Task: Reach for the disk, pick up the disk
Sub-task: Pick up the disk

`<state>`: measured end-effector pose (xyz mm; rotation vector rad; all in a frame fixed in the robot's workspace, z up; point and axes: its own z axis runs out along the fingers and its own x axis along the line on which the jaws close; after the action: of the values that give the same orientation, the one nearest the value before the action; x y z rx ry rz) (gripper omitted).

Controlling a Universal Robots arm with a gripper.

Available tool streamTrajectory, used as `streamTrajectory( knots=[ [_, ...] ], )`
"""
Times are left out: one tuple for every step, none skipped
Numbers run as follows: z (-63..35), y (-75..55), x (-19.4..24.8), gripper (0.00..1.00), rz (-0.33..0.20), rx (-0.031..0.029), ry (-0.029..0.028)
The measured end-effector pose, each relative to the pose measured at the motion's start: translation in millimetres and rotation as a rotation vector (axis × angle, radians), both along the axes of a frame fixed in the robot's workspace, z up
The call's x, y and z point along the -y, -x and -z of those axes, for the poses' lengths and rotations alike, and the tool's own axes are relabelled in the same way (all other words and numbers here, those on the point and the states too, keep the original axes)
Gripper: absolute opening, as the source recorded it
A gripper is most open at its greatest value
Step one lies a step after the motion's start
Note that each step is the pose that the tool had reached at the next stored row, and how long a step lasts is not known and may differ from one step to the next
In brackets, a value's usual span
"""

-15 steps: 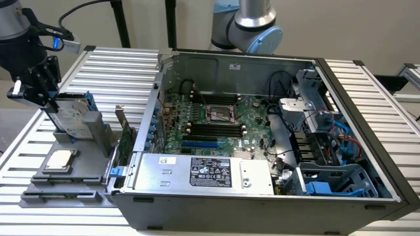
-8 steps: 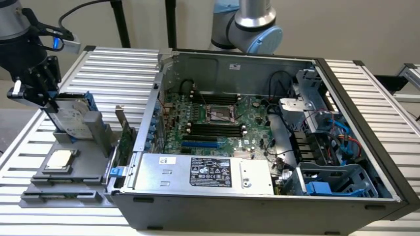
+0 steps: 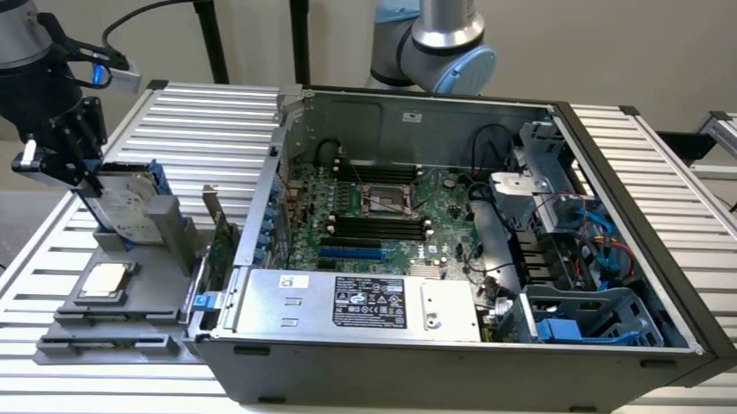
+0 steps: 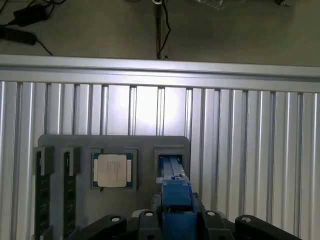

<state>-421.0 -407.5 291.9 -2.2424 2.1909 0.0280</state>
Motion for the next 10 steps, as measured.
streamTrajectory(
  knots=[
    [-1.0,0.0,0.0,0.33,0.000,-0.0001,0.0000],
    [-2.3,0.0,0.0,0.33,0.000,0.0000,0.0000],
    [-4.1,-0.1,0.0,0.33,0.000,-0.0002,0.0000],
    [-6.2,-0.1,0.0,0.33,0.000,-0.0002,0.0000],
    [-8.9,-0.3,0.0,0.33,0.000,-0.0001,-0.0001],
    [-12.0,-0.5,0.0,0.33,0.000,-0.0001,-0.0003],
    [-15.9,-0.7,0.0,0.33,0.000,-0.0002,-0.0005],
    [-19.8,-0.9,0.0,0.33,0.000,-0.0002,-0.0007],
    [-23.9,-1.2,0.0,0.33,0.000,-0.0001,-0.0010],
    [-28.3,-1.4,0.0,0.33,0.000,-0.0001,-0.0013]
  ],
)
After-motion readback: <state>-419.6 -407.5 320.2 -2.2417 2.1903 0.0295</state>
